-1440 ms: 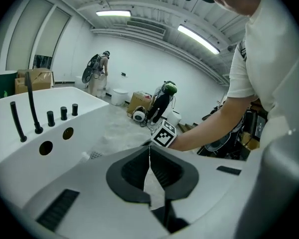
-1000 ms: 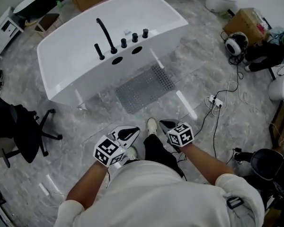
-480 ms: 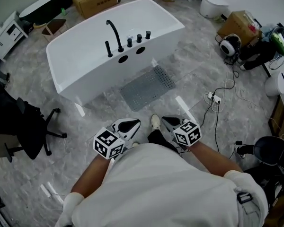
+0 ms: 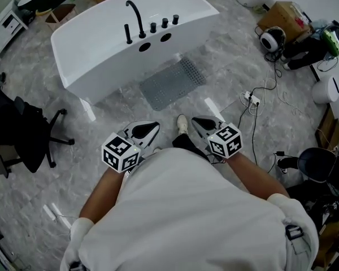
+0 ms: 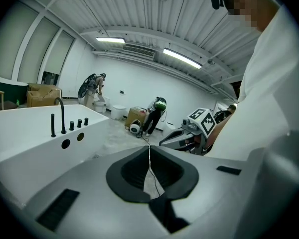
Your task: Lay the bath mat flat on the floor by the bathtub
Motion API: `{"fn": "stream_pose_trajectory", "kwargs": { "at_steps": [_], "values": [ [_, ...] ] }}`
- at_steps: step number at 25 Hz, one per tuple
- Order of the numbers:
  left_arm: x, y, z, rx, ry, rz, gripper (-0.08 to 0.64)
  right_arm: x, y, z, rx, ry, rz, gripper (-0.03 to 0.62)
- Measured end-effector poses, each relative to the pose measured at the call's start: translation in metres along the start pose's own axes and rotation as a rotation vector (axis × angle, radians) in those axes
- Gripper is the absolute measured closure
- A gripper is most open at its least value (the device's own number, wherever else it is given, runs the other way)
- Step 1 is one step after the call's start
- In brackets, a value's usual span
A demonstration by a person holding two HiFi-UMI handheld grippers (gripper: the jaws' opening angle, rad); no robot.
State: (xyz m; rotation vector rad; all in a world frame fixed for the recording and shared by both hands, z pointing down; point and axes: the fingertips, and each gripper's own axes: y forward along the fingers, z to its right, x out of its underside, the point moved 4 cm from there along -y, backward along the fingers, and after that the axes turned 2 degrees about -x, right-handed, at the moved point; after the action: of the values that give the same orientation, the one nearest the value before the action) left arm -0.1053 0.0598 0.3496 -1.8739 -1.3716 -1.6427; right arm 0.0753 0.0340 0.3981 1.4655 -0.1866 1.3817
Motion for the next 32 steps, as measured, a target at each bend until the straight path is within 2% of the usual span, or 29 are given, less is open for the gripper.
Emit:
{"fn": "stream_pose_trajectory", "kwargs": {
  "at_steps": [11, 20, 32],
  "values": [
    [0.004, -0.015, 0.007, -0.009, 0.004, 0.022, 0.538, -0.006, -0.001, -0.019, -0.001, -0.032, 0.005, 0.583],
    [0.02, -0.027, 0.007, -0.008, -0.016, 0.017, 0.538, 0.001, -0.008, -0.032, 0.023, -0.01, 0.009, 0.583],
    [0.03, -0.026, 0.006, -0.032, -0.049, 0.014, 0.538, -0.002, -0.008, -0.041, -0.01, -0.017, 0.01, 0.584]
  ]
}}
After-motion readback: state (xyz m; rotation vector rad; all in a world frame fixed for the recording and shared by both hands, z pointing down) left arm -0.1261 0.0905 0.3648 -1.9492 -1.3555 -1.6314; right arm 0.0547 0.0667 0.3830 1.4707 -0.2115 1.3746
